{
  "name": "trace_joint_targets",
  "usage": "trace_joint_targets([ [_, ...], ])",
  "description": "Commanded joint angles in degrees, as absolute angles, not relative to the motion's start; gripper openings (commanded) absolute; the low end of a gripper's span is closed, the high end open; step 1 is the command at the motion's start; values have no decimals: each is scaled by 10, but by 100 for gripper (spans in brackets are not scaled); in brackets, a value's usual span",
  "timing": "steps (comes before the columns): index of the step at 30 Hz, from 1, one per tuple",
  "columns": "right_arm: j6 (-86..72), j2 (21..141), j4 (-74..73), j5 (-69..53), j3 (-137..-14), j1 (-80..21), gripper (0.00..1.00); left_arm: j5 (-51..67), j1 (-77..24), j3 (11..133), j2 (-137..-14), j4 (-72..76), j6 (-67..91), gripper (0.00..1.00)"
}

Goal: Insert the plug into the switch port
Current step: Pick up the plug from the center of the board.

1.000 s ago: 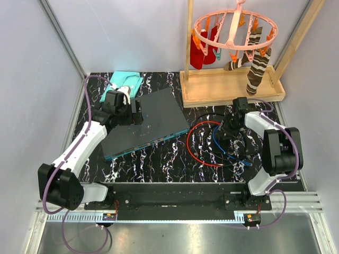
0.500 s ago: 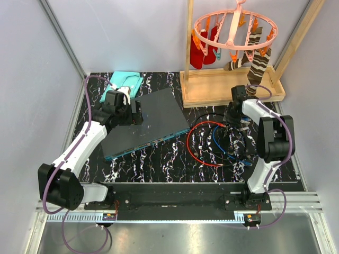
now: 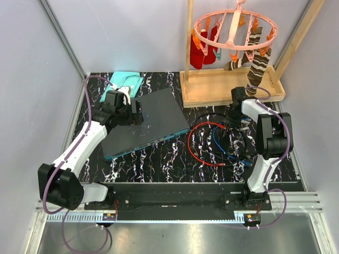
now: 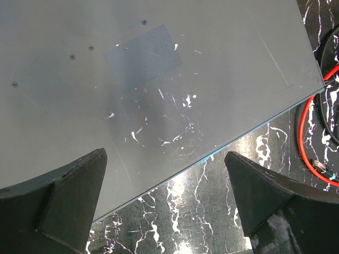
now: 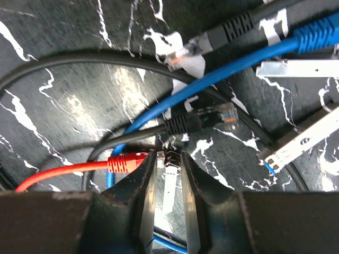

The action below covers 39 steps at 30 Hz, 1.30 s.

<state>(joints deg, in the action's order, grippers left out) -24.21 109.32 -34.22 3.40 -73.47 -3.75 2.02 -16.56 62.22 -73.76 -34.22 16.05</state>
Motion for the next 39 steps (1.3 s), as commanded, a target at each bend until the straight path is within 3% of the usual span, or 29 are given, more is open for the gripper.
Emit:
trace_joint_targets([
  [1, -236, 1070, -359, 40, -708, -33, 29, 47, -164, 640, -741, -324, 155, 99],
  [14, -252, 1028, -339, 19, -650, -33, 29, 62, -170, 634, -740, -317, 158, 99],
  [22, -258, 970, -331, 19, -635, -32, 46, 63, -173, 634, -738, -317, 159, 99],
  [39, -267, 1008, -300, -15, -617, -31, 32, 59, -177, 632, -734, -317, 157, 99],
])
